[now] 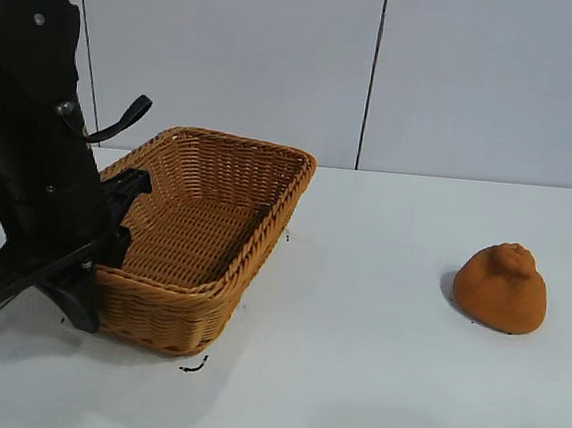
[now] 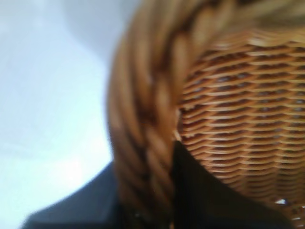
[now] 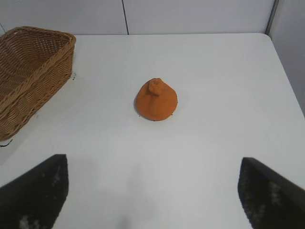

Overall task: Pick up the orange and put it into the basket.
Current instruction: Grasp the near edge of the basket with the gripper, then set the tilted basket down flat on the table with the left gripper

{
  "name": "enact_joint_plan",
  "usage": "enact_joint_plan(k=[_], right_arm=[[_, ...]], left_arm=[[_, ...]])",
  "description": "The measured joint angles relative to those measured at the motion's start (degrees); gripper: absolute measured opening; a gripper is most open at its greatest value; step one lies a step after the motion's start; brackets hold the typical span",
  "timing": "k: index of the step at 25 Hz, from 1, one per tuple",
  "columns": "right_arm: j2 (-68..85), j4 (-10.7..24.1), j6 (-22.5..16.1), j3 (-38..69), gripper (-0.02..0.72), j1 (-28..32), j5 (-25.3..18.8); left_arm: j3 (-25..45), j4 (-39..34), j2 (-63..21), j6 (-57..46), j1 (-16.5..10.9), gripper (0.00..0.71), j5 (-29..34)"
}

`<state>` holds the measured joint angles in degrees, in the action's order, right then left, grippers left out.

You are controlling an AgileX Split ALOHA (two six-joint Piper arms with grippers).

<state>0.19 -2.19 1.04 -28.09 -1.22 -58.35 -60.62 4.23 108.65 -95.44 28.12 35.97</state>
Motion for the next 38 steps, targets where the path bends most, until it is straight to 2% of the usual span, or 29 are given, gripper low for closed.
enact_joint_plan(k=[6, 12, 18, 22, 25, 28, 31, 38], right_arm=[[0.0, 0.06, 0.0, 0.0, 0.661, 0.0, 0.0], [0.0, 0.06, 0.0, 0.0, 0.661, 0.0, 0.0], [0.0, 0.06, 0.0, 0.0, 0.661, 0.0, 0.0], [0.0, 0.08, 0.0, 0.0, 0.661, 0.0, 0.02], [0.0, 0.13, 0.0, 0.0, 0.661, 0.0, 0.02], [0.0, 0.13, 0.0, 0.0, 0.661, 0.0, 0.02], [0.0, 0.15, 0.0, 0.0, 0.661, 0.0, 0.02], [0.0, 0.15, 0.0, 0.0, 0.661, 0.0, 0.02]], left_arm=[[-0.95, 0.53, -0.38, 2.02, -0.63, 0.093, 1.15], [-6.31, 0.99, -3.21, 9.91, -4.5, 0.091, 7.31], [-14.31, 1.48, -3.37, 30.92, -9.97, 0.091, 11.34], [-18.0, 5.12, -3.28, 46.08, -14.07, 0.091, 14.09], [-21.72, 8.78, -1.2, 58.67, -16.58, 0.091, 19.35], [-25.63, 10.97, 2.61, 71.51, -17.1, 0.091, 24.86], [-29.19, 11.53, 5.62, 79.72, -16.96, 0.091, 28.33], [-30.79, 11.78, 8.57, 86.22, -15.97, 0.091, 28.72]])
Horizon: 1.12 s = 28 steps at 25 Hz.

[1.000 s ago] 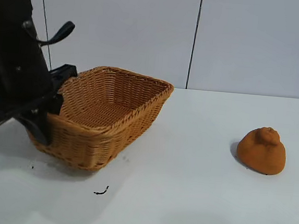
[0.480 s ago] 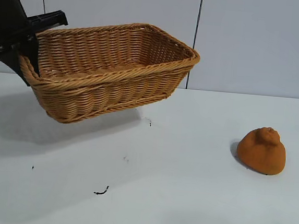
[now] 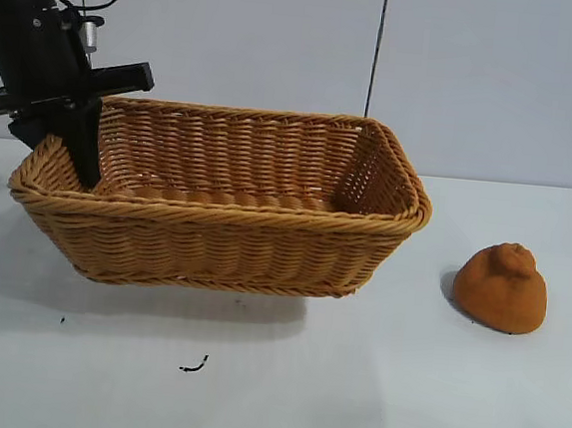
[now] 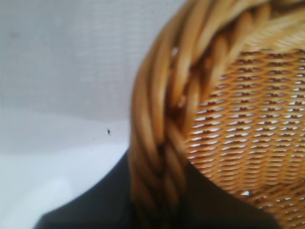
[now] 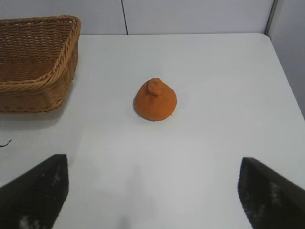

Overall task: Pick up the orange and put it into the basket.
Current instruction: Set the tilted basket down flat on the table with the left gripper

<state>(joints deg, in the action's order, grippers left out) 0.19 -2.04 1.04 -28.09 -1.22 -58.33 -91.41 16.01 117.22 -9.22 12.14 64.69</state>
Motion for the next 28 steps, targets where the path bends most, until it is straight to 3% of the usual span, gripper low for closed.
enact_joint_plan(k=[14, 23, 26, 28], right_arm=[[0.0, 0.04, 0.0, 0.0, 0.661, 0.0, -0.05], [0.0, 0.04, 0.0, 0.0, 0.661, 0.0, -0.05], [0.0, 0.04, 0.0, 0.0, 0.661, 0.0, -0.05], [0.0, 0.04, 0.0, 0.0, 0.661, 0.0, -0.05]], left_arm=[[-0.19, 1.02, 7.86, 1.51, 0.08, 0.091, -6.89], [-0.19, 1.24, 9.3, 3.8, 0.08, 0.091, -7.28], [-0.19, 1.51, 9.38, 3.85, 0.08, 0.148, -7.32], [-0.19, 1.87, 9.4, 3.92, 0.08, 0.275, -7.32]])
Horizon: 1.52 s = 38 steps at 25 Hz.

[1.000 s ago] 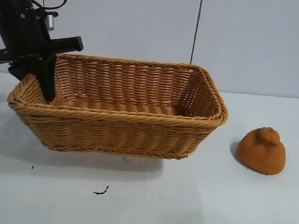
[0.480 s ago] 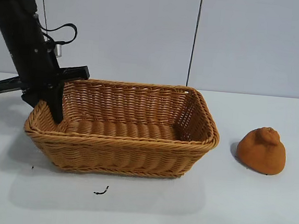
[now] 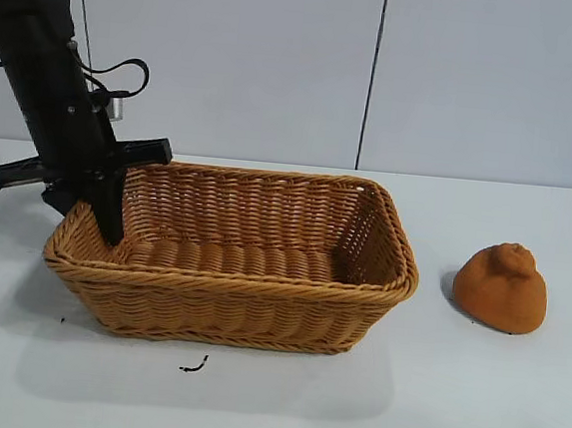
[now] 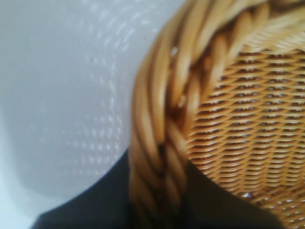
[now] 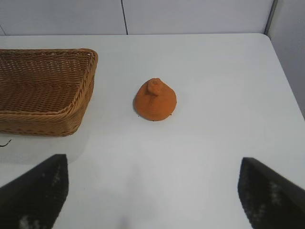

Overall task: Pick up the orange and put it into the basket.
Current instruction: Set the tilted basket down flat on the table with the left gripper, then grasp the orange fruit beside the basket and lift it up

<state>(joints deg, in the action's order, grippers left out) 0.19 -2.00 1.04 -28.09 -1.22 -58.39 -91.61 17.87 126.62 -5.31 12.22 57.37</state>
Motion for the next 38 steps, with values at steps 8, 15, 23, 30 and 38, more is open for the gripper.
enact_joint_plan(k=[8, 15, 23, 30, 38], right_arm=[[0.0, 0.0, 0.0, 0.0, 0.661, 0.0, 0.0], [0.0, 0.0, 0.0, 0.0, 0.661, 0.0, 0.0], [0.0, 0.0, 0.0, 0.0, 0.661, 0.0, 0.06], [0.0, 0.0, 0.0, 0.0, 0.661, 0.0, 0.06], [0.0, 0.0, 0.0, 0.0, 0.661, 0.0, 0.06]], left_arm=[[0.0, -0.15, -1.67, 0.02, 0.0, 0.655, 0.78], [-4.08, -4.28, -8.61, 0.14, 0.0, 0.668, 6.81], [-7.97, -12.5, -12.16, -0.01, -3.04, 0.668, 9.61], [-7.97, -18.4, -12.06, 0.62, -12.19, 0.668, 11.81], [-7.66, -18.41, -12.69, 1.88, -15.36, 0.668, 12.08]])
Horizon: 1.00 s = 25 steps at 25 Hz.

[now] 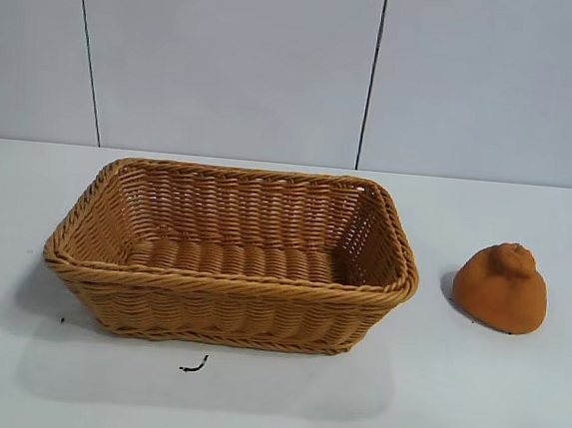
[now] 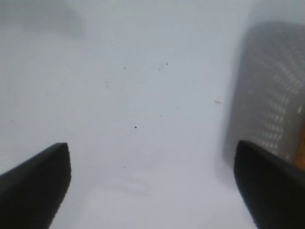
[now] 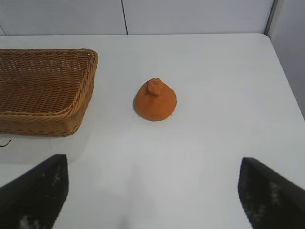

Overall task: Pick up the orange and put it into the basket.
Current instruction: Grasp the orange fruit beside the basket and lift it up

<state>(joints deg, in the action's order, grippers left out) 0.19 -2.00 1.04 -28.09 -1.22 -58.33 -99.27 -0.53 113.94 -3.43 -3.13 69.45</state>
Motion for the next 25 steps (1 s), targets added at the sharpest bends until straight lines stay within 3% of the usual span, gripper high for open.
enact_joint_plan(k=[4, 9, 25], right_arm=[[0.0, 0.0, 0.0, 0.0, 0.661, 0.0, 0.0], [0.0, 0.0, 0.0, 0.0, 0.661, 0.0, 0.0], [0.0, 0.0, 0.0, 0.0, 0.661, 0.0, -0.06]], left_arm=[[3.19, 0.07, -3.09, 0.38, 0.19, 0.668, 0.0], [13.89, 0.53, -12.8, 1.23, 0.19, 0.668, 0.0], [50.06, 1.23, -60.86, 1.65, 0.2, 0.668, -1.79]])
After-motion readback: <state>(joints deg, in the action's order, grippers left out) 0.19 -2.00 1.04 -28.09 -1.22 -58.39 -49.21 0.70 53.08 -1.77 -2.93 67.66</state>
